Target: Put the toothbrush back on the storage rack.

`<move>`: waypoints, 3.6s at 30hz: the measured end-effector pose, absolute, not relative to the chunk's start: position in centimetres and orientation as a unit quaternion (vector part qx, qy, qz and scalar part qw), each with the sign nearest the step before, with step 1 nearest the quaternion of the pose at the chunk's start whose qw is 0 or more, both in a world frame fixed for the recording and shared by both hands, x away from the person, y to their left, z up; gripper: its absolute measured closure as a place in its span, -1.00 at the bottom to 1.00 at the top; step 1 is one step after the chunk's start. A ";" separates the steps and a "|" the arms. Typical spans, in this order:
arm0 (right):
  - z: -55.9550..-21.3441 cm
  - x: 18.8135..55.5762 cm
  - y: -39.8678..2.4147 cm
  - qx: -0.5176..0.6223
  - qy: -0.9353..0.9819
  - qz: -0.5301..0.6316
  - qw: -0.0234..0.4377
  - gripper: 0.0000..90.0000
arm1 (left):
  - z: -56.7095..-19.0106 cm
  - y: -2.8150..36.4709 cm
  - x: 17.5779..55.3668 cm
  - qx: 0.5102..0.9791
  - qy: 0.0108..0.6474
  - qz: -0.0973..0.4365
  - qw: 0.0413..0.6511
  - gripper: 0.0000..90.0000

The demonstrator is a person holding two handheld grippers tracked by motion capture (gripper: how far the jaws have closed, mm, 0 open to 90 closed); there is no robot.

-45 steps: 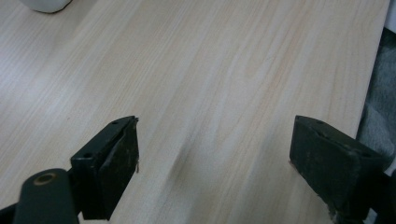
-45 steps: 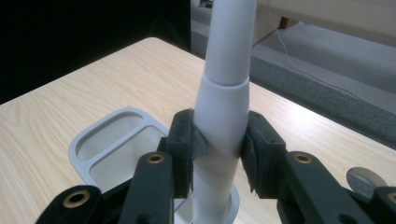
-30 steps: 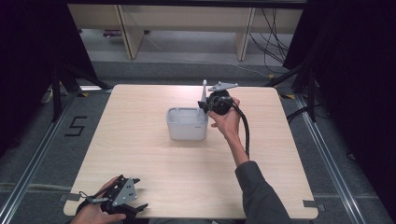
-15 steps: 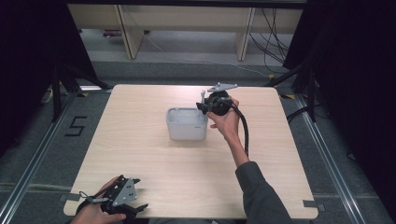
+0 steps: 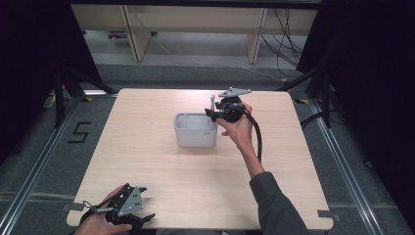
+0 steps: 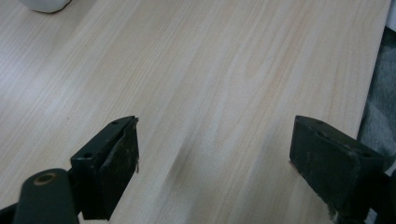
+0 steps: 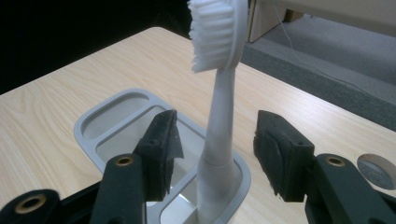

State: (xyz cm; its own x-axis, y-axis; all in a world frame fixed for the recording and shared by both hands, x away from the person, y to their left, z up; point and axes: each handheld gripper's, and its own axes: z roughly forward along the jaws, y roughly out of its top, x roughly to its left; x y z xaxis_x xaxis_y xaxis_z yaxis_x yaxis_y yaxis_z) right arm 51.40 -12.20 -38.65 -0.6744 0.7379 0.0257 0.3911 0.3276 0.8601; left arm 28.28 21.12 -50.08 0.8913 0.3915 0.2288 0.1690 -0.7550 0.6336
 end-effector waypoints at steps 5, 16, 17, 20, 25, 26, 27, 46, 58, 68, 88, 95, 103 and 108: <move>-38.7 50.9 -12.4 0.355 0.787 0.463 0.200 0.03 | -50.1 21.1 28.3 0.920 0.152 0.177 0.315 -0.66; -38.3 50.0 -12.7 0.355 0.787 0.466 0.192 -0.01 | -50.1 21.1 28.3 0.920 0.152 0.177 0.315 -0.66; -38.3 50.0 -12.7 0.355 0.787 0.466 0.192 -0.01 | -50.1 21.1 28.3 0.920 0.152 0.179 0.315 -0.66; -38.4 49.9 -13.1 0.356 0.785 0.469 0.194 -0.03 | -50.1 21.1 28.3 0.920 0.154 0.178 0.315 -0.66; -38.5 49.3 -13.6 0.358 0.782 0.472 0.192 -0.05 | -50.1 21.1 28.3 0.919 0.154 0.178 0.315 -0.66; -38.6 49.2 -13.6 0.358 0.783 0.474 0.188 -0.05 | -50.1 21.1 28.3 0.920 0.153 0.177 0.315 -0.66; -38.6 49.1 -13.7 0.355 0.782 0.476 0.192 -0.05 | -50.1 21.1 28.3 0.920 0.153 0.177 0.315 -0.66; -38.5 46.5 -14.1 0.335 0.783 0.487 0.193 -0.23 | -50.2 21.1 28.3 0.916 0.154 0.192 0.315 -0.66; -39.6 45.0 -14.1 0.340 0.784 0.485 0.187 -0.40 | -50.2 21.1 28.3 0.916 0.154 0.191 0.316 -0.66; -39.9 44.6 -14.5 0.344 0.778 0.492 0.188 -0.43 | -50.1 21.1 28.2 0.915 0.155 0.191 0.320 -0.66; -40.5 43.6 -15.0 0.341 0.786 0.487 0.173 -0.51 | -50.0 21.1 28.1 0.915 0.152 0.196 0.318 -0.66; -40.7 42.9 -15.5 0.347 0.784 0.486 0.167 -0.52 | -50.0 21.0 28.1 0.914 0.154 0.201 0.316 -0.66; -41.0 42.2 -15.7 0.344 0.784 0.487 0.171 -0.53 | -50.1 21.0 28.1 0.914 0.154 0.200 0.317 -0.66; -41.2 41.7 -15.5 0.351 0.791 0.479 0.147 -0.57 | -50.1 21.0 28.1 0.915 0.153 0.195 0.318 -0.66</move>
State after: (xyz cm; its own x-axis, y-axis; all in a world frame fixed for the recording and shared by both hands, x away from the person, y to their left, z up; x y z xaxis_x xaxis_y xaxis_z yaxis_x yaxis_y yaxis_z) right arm 41.65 -15.52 -41.18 -0.7101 0.6964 0.1039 0.4147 0.2944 0.8610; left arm 28.10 21.04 -50.07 0.8767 0.4050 0.2595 0.1566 -0.7504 0.6422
